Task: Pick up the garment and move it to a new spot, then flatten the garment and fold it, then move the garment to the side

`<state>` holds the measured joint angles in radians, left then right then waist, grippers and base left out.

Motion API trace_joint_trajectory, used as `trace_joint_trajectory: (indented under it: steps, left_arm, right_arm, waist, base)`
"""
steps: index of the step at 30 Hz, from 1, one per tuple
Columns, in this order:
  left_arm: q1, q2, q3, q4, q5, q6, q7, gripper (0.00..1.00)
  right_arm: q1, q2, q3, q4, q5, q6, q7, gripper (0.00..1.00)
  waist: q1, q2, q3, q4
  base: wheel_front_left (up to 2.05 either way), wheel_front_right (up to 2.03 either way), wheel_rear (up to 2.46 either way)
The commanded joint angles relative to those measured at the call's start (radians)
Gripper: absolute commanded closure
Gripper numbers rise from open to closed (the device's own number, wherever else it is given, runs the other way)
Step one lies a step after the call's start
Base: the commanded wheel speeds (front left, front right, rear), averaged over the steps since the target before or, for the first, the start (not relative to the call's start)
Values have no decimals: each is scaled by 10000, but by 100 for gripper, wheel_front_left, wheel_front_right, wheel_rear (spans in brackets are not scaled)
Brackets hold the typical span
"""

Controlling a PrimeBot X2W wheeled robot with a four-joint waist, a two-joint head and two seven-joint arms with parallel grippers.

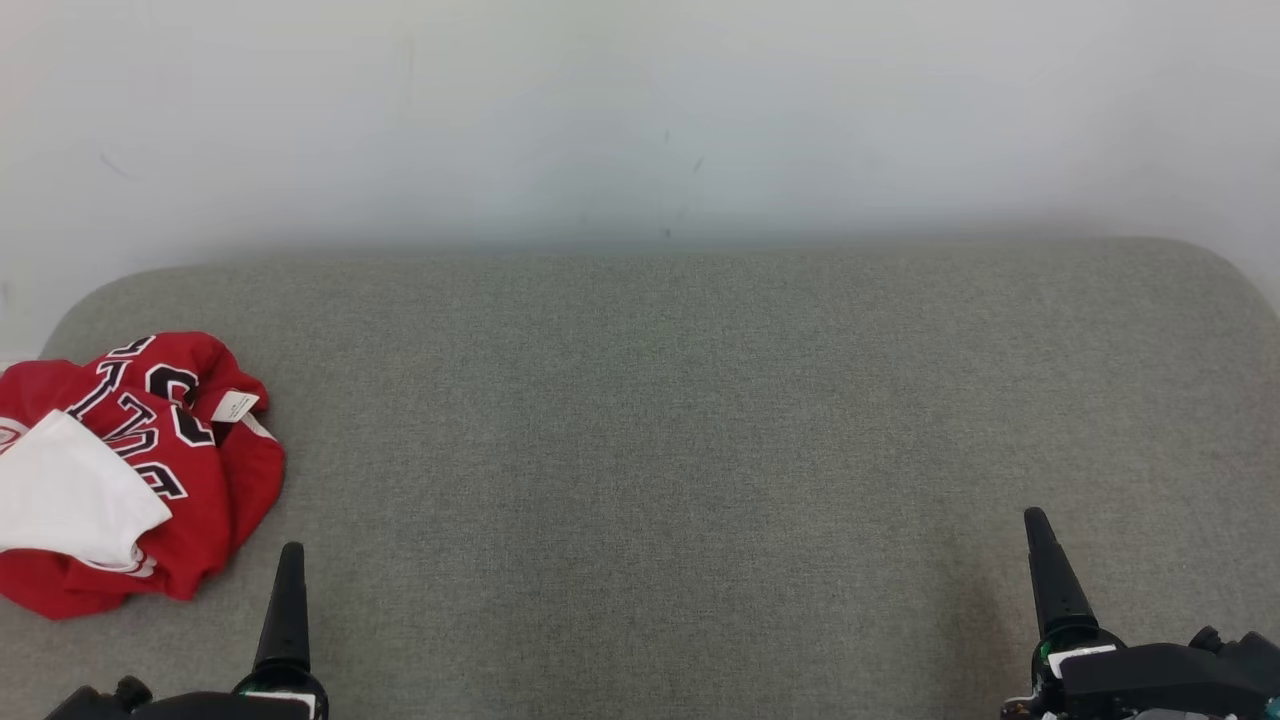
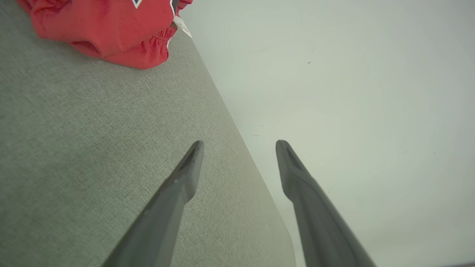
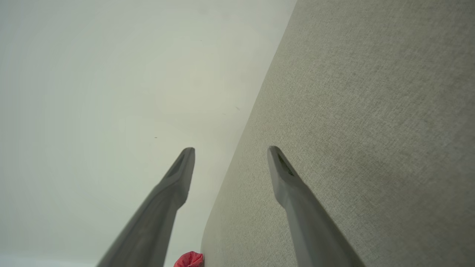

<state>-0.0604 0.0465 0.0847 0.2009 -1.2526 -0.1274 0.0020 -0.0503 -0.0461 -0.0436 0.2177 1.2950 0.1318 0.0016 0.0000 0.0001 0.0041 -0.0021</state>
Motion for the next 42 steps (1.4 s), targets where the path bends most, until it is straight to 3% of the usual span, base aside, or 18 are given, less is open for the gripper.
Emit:
trace_joint_trajectory:
  steps: [1, 20, 42]
  left_arm:
    - [-41, 62, -22, -208, 339, 5, -70, 0]
    - [371, 391, -338, -766, 4589, 213, -804, 0]
    - [655, 645, -658, -1082, 7186, 303, -1439, 0]
  right_arm:
    - [-50, -33, 47, -185, -246, -4, -74, 0]
    - [143, -40, 454, -658, -4272, -7, -804, 0]
    - [350, -47, 715, -723, -7218, -11, -1435, 0]
  waist:
    - [0, -1, 0, -1]
    - [0, -1, -19, -22]
    - [0, -1, -76, -72]
  base:
    - [0, 0, 0]
    - [0, 0, 0]
    - [0, 0, 0]
